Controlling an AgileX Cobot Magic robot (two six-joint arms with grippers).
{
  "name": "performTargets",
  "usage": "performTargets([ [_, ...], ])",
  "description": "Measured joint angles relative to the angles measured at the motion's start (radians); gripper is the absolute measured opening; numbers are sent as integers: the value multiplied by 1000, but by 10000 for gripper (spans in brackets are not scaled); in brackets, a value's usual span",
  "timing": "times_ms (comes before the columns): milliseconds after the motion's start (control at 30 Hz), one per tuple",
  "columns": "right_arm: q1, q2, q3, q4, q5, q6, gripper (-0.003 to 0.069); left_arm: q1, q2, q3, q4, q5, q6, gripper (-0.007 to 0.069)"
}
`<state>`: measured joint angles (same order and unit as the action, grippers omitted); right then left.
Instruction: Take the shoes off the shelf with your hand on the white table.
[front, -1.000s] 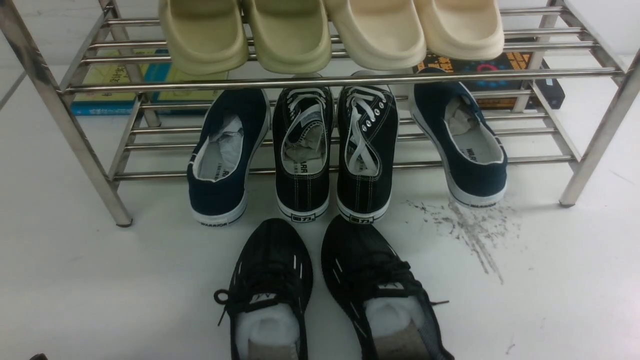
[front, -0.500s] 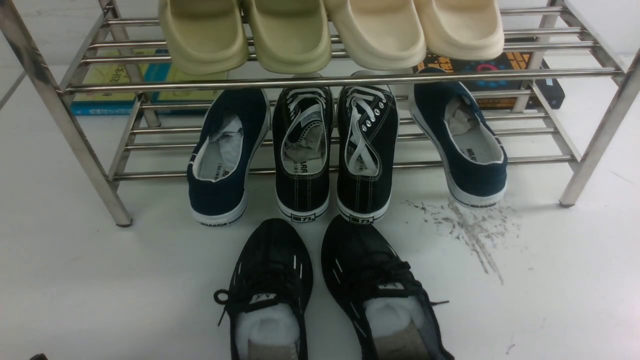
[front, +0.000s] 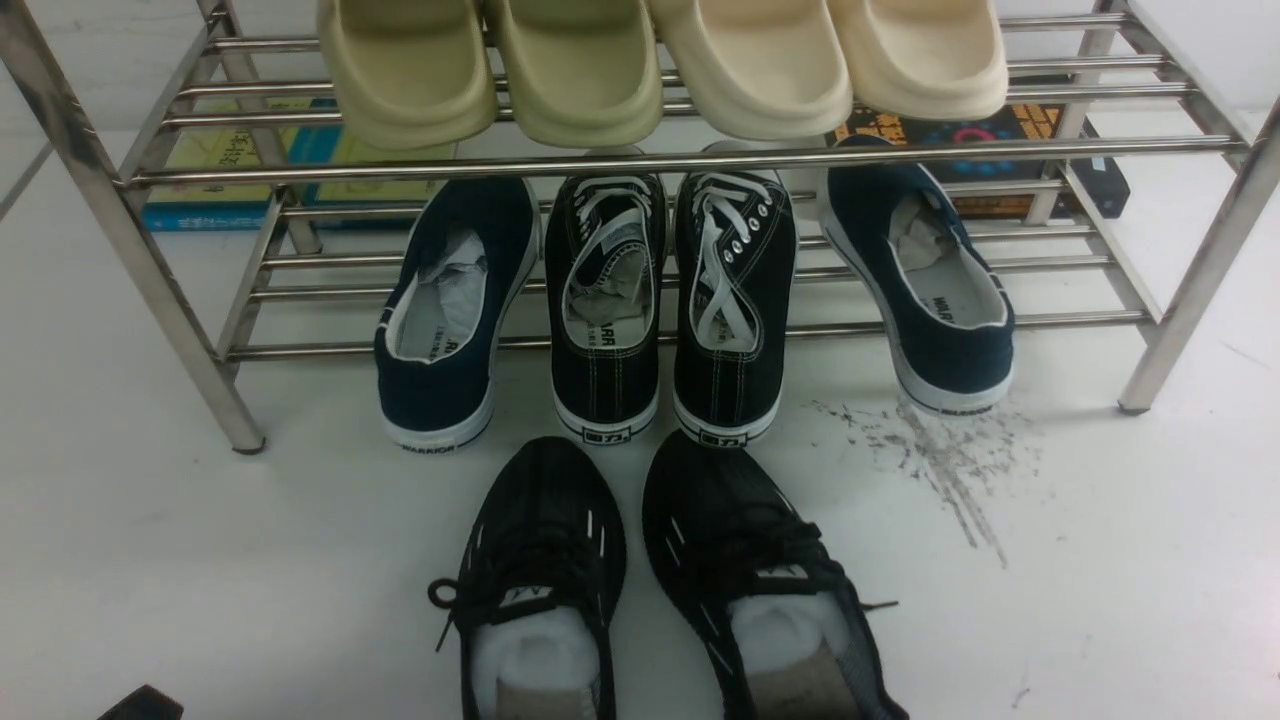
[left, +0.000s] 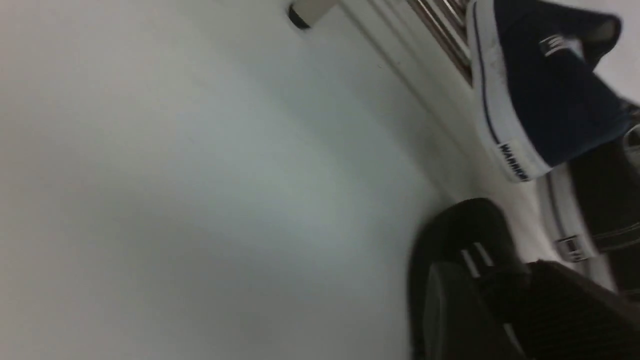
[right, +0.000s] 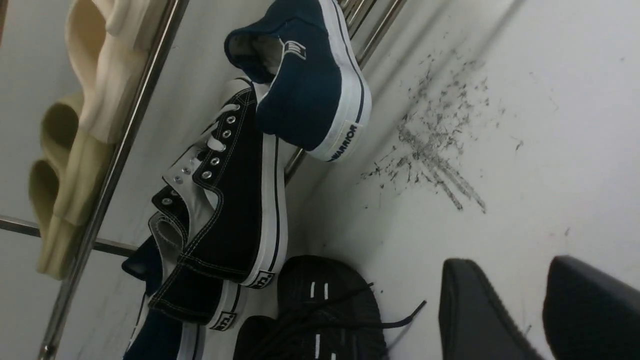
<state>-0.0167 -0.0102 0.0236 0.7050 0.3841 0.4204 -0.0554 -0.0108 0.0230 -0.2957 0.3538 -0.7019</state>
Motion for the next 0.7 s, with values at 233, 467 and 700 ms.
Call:
performTargets([
  [233,0,0,-51,6,-14,-146,241,0,0,3,-170,-81,-83,242],
  [467,0,46,-273,-5,11,-414,151,0,0,3,-186,-148,-85,242],
  [700,0,308,-508,-122,226,-547,-12,0,0,3,-186,-206,-84,242],
])
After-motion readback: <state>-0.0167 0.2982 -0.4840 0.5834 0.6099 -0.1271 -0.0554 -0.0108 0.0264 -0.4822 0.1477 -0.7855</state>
